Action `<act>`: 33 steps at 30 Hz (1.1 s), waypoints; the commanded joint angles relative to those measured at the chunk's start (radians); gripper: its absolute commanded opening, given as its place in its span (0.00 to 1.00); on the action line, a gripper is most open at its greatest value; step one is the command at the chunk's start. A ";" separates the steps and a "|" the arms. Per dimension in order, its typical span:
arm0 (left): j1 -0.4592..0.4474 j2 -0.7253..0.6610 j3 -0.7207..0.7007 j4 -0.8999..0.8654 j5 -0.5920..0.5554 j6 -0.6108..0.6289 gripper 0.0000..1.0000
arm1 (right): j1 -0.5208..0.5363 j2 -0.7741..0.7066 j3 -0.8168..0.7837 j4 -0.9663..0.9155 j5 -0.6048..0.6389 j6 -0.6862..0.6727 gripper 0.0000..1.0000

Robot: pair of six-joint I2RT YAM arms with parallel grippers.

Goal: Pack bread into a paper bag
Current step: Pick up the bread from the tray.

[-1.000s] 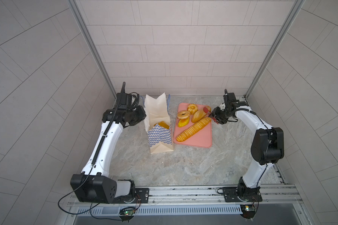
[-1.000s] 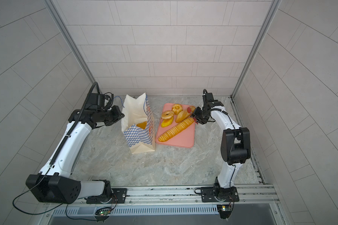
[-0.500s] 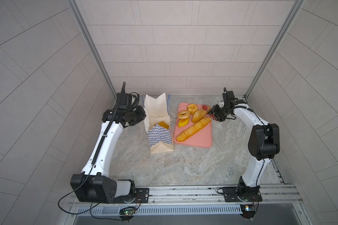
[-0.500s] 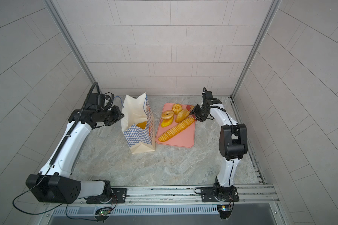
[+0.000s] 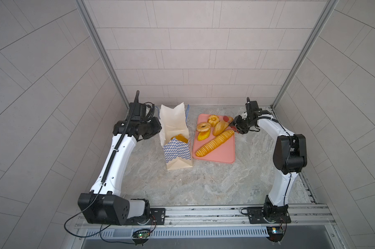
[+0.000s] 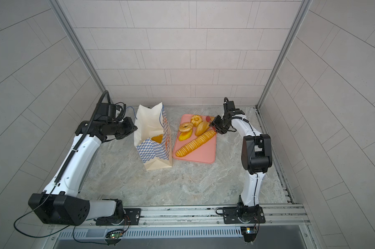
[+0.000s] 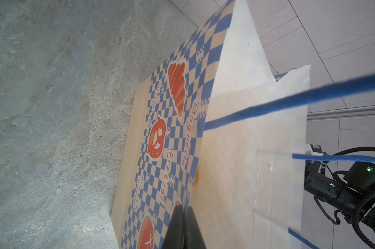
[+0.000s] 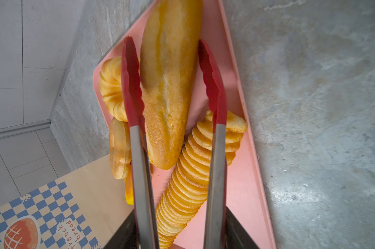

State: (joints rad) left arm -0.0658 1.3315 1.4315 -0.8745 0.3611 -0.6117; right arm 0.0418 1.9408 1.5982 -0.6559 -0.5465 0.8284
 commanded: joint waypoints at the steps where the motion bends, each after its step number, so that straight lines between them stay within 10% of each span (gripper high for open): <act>1: -0.005 0.003 0.023 -0.038 -0.009 0.010 0.00 | -0.008 0.017 0.030 0.014 -0.010 0.018 0.52; 33: -0.004 -0.016 -0.002 -0.030 0.006 0.009 0.00 | -0.024 -0.380 -0.150 -0.078 -0.004 -0.051 0.36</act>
State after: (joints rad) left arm -0.0658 1.3315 1.4322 -0.8799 0.3603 -0.6113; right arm 0.0231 1.6291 1.4502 -0.7082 -0.5617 0.8043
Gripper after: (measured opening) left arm 0.051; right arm 0.362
